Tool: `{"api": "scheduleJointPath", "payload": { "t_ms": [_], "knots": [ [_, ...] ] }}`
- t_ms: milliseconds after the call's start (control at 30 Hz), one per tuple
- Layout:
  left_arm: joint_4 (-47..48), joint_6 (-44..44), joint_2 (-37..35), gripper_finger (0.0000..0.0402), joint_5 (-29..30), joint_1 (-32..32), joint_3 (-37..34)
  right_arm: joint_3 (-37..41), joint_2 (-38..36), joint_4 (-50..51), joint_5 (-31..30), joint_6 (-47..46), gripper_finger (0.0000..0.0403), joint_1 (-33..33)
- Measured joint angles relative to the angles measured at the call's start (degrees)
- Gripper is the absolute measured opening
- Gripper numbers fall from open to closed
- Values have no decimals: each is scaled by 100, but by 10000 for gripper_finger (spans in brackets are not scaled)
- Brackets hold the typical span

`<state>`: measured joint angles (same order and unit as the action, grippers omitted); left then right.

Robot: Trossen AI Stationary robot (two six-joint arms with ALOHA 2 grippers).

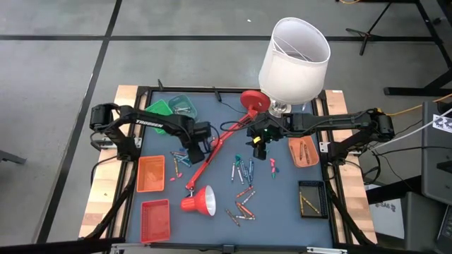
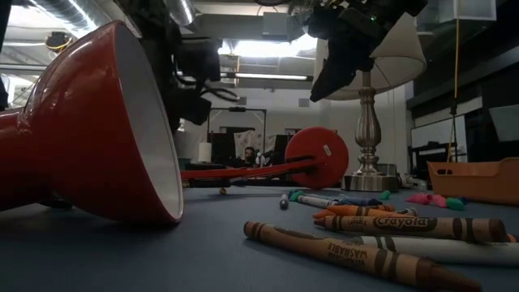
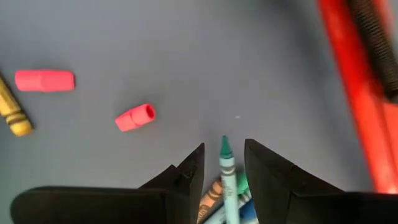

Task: Sort crayons
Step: Put the green crayon into the green bin

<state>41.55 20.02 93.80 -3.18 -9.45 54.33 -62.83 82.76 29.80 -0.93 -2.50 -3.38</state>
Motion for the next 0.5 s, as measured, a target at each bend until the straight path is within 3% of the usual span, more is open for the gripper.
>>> {"api": "scheduleJointPath", "payload": {
  "t_ms": [500],
  "knots": [
    [-711,256,-3,97,153,141,-648,0,2,-20,-7,2,163,0]
  ]
}}
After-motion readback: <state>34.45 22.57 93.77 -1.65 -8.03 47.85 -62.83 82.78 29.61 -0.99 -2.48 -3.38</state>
